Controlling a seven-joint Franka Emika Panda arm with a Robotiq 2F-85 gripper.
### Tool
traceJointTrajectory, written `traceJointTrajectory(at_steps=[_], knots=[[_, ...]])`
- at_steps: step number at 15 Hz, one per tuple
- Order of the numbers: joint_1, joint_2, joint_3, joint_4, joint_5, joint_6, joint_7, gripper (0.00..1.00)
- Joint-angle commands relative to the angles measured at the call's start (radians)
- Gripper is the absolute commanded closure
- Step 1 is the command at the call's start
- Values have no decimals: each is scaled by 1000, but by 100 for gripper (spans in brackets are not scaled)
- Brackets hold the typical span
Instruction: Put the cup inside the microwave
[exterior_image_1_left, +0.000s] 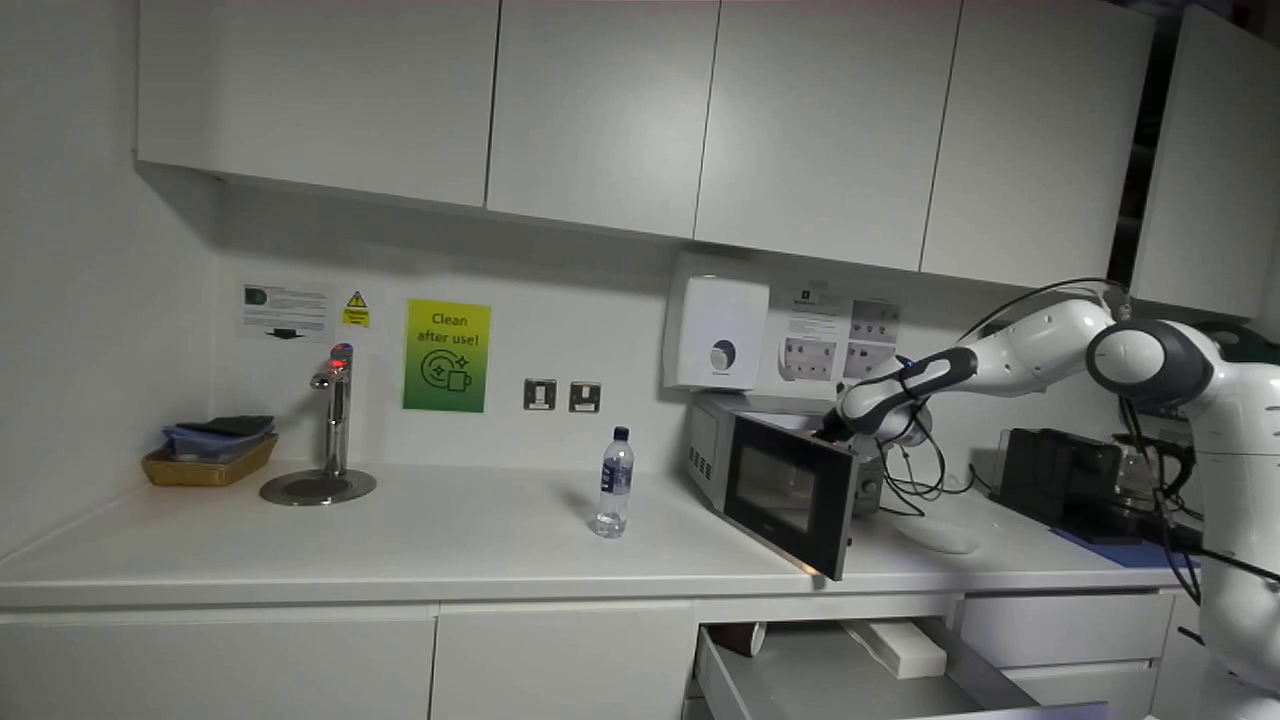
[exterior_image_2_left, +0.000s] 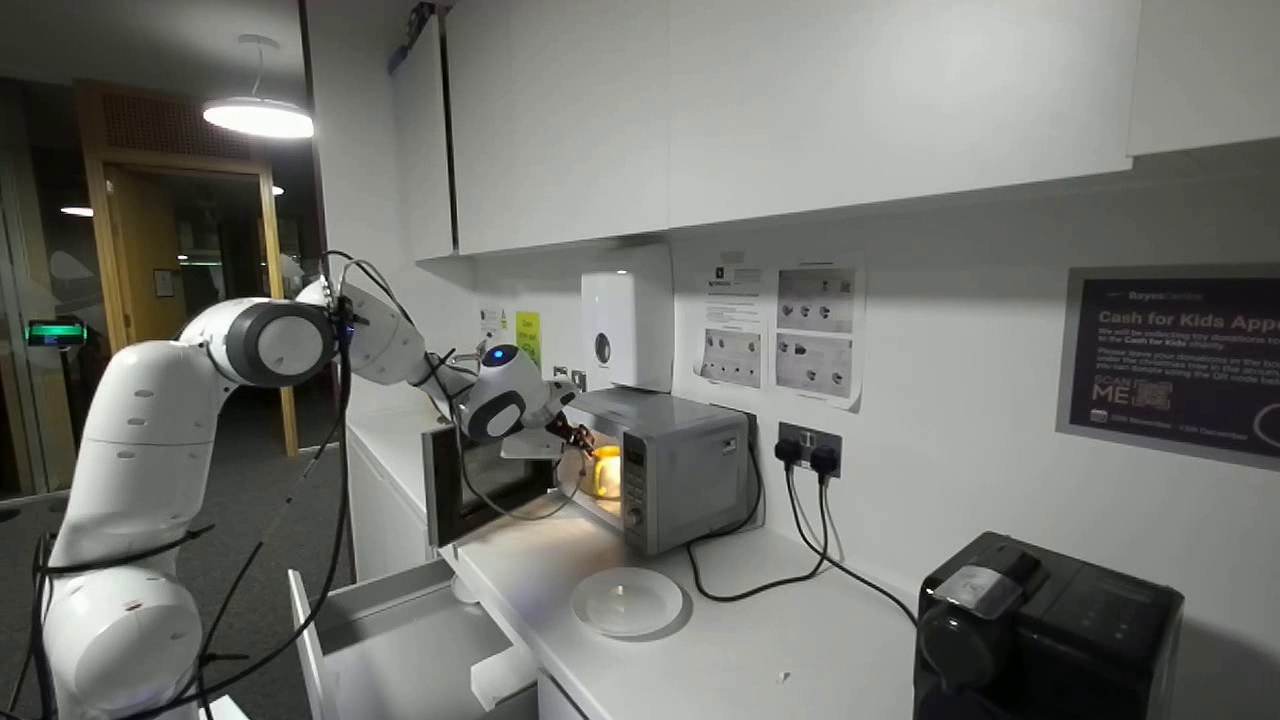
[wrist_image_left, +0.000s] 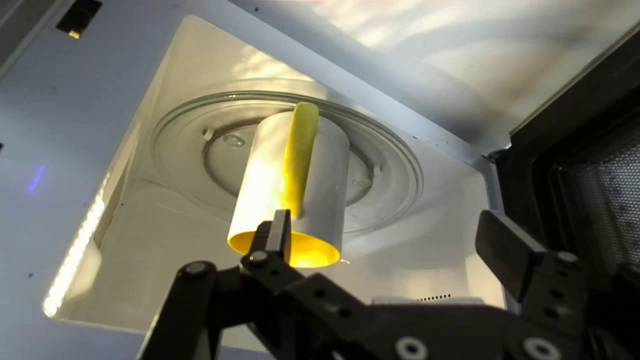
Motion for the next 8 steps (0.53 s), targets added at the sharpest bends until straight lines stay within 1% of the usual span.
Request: traceJointTrajectory(at_steps=[1, 6, 7, 8], knots=[[2, -124, -2, -109, 2, -66, 11, 0], [-1, -231, -21, -190, -43, -197, 29, 0], [-1, -251, -27, -203, -63, -219, 39, 0], [-16, -274, -21, -213, -94, -248, 58, 0]])
